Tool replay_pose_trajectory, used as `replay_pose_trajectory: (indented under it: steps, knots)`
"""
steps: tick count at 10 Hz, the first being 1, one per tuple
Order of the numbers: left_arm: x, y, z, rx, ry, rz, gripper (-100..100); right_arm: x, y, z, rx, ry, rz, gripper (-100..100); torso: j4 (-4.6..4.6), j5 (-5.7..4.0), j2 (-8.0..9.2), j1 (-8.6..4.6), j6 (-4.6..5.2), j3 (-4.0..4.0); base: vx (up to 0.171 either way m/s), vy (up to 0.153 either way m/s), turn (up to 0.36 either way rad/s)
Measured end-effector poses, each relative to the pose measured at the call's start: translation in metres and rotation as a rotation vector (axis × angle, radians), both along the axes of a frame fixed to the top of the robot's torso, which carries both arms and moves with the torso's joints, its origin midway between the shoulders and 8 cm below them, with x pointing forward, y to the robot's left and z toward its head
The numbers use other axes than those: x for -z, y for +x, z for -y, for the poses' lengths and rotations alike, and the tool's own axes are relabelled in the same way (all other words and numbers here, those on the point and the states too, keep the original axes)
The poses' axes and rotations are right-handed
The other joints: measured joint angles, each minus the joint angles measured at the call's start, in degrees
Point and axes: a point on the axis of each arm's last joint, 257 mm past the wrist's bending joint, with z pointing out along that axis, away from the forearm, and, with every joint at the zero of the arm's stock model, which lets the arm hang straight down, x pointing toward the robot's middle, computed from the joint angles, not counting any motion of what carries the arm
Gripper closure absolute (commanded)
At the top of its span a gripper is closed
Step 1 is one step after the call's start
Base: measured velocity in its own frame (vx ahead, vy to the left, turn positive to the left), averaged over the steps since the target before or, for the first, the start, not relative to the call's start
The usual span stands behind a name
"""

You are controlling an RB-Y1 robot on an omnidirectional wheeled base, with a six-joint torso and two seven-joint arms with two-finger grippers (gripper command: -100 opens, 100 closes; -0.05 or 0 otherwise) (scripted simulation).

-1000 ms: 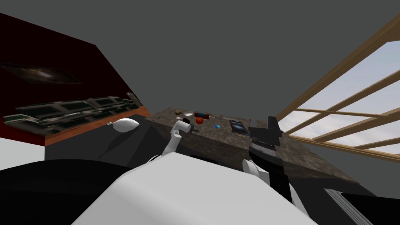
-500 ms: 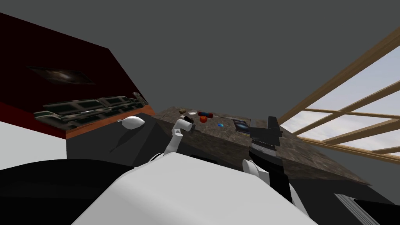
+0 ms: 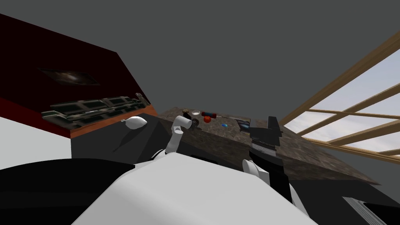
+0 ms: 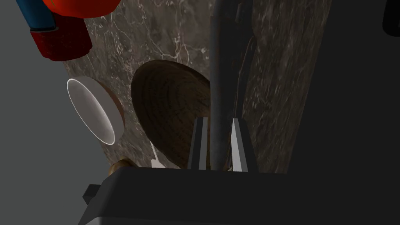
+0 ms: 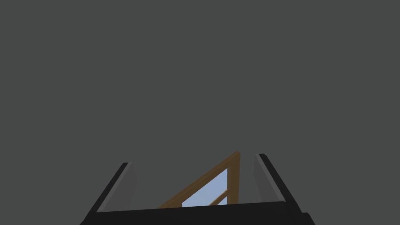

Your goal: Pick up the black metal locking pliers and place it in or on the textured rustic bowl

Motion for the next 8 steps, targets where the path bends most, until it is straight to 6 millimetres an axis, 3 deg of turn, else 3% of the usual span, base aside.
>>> replay_pose_trajectory:
  steps: [2,5,8]
  knots:
    - [-0.026,0.010,-0.003,-0.014,-0.014,0.063,100,0.000,0.000,0.000,0.000,0.000,0.000,0,-0.09,0.03,-0.35,0.05,0.02,-0.22,0.149,0.148,-0.083]
    - [-0.065,0.022,-0.005,-0.040,-0.043,0.140,100,0.000,0.000,0.000,0.000,0.000,0.000,0,-0.13,-0.02,-0.41,-0.24,0.00,-0.26,0.127,0.083,-0.064]
    - [-0.079,0.017,-0.009,-0.063,-0.052,0.132,100,0.000,0.000,0.000,0.000,0.000,0.000,0,-0.10,0.00,-0.10,-0.30,-0.04,-0.10,0.062,0.061,-0.024]
